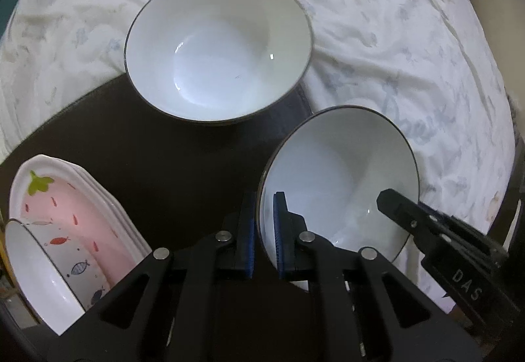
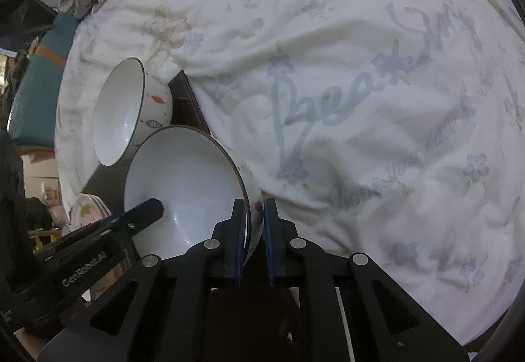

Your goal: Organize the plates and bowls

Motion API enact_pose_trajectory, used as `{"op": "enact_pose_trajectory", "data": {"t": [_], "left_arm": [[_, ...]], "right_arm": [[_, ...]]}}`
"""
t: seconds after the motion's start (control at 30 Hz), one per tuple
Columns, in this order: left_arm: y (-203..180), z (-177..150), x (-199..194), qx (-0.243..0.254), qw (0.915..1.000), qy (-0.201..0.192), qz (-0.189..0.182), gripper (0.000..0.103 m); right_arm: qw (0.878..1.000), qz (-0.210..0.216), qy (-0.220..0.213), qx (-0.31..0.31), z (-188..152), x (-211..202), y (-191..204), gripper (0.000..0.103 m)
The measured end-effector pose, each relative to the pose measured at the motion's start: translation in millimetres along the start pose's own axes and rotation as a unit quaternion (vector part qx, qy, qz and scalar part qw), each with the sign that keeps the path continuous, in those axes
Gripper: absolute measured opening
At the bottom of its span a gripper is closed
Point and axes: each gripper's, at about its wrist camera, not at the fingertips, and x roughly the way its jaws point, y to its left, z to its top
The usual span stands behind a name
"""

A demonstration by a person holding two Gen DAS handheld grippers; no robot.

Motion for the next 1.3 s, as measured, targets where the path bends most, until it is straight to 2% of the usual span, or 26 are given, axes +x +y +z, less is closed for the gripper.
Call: {"op": "enact_pose_trajectory", "data": {"t": [0.17,0.43,0.57,0.83,1.03,1.17,1.3], "left_arm": [[-3,-4,-19,0.005,0.9999,-0.014,0.001,0.007],[9,-17,-75,0.015,0.9983,-0.056,-0.006,0.008],[32,-29,-108,0.011,0.9970,-0.076,-0.016,0.008],[94,-64,-155,-0.009,0.9948,-0.099,-0.023,0.008],[140,-86,-165,-0.030,0.9955,-0.089,-0.016,0.008],[164,-87,-158,-0.044,0.9959,-0.078,-0.010,0.008],[177,-85,-144,-0.047,0.9965,-0.069,-0.001,0.008]], "right_arm": [[1.000,-0.005,-0.008,-0.014,-3,-8,2,0.012],[0.998,0.027,-0.042,-0.031,-15,-45,18,0.010],[0.996,0.044,-0.062,-0.051,-24,-68,40,0.010],[0.986,0.067,-0.085,-0.125,-54,-96,112,0.010],[0.981,0.082,-0.064,-0.165,-80,-86,160,0.011],[0.980,0.085,-0.037,-0.176,-91,-67,185,0.010],[0.981,0.078,-0.018,-0.175,-89,-47,202,0.010]]}}
